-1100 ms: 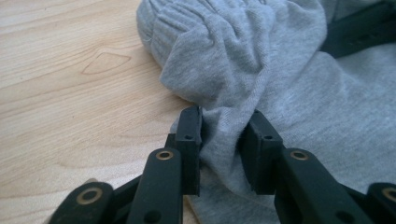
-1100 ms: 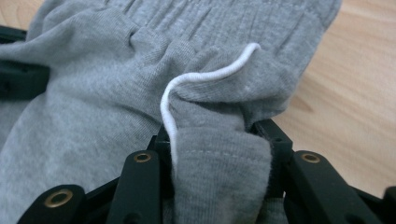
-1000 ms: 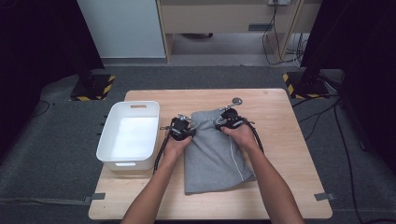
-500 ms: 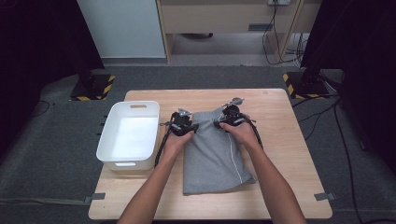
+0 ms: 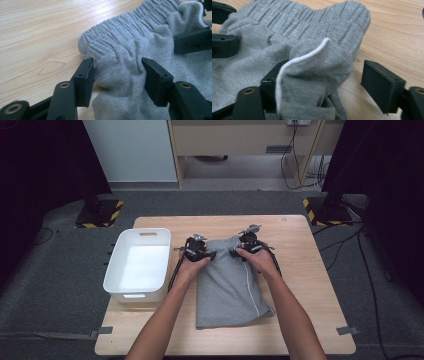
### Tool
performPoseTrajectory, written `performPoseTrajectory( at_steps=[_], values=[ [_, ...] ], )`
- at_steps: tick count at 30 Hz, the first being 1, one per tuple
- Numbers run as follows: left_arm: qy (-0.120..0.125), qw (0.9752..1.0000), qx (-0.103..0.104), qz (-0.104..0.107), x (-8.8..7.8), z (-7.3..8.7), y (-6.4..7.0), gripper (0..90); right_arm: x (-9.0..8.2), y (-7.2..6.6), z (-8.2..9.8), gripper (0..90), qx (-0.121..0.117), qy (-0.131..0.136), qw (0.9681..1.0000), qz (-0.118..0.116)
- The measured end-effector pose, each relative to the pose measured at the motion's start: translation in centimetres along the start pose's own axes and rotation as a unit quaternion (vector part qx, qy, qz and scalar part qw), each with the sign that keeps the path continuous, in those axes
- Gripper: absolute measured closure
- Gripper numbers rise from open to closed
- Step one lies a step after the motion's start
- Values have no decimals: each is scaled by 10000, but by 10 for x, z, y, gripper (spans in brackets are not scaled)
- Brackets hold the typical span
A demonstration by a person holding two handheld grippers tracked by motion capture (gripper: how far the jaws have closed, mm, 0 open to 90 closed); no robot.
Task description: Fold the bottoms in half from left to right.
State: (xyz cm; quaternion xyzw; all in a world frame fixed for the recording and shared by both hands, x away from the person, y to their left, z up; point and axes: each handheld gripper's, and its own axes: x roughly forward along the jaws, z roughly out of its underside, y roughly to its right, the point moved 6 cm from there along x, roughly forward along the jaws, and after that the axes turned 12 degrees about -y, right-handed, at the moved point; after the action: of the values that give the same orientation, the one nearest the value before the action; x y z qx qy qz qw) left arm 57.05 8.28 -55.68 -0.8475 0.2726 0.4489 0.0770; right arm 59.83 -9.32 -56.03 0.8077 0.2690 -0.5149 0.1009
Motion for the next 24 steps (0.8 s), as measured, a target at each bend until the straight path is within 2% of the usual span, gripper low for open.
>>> performPoseTrajectory(
  at_steps=[6, 9, 20, 24],
  values=[
    [-159, 9998, -103, 71, 10, 5, -4, 392, 4, -3, 2, 298, -74, -96, 9999, -25],
    [-146, 9998, -93, 113, 11, 5, -5, 387, 4, -5, 4, 304, -90, -189, 9998, -30],
    [-124, 9997, -13, 205, 13, 6, -6, 377, 7, -5, 3, 325, -148, -166, 9997, -80],
    [-86, 9996, -42, 272, 14, 5, -3, 410, 7, -8, 3, 393, -192, -153, 9996, -125]
  ],
)
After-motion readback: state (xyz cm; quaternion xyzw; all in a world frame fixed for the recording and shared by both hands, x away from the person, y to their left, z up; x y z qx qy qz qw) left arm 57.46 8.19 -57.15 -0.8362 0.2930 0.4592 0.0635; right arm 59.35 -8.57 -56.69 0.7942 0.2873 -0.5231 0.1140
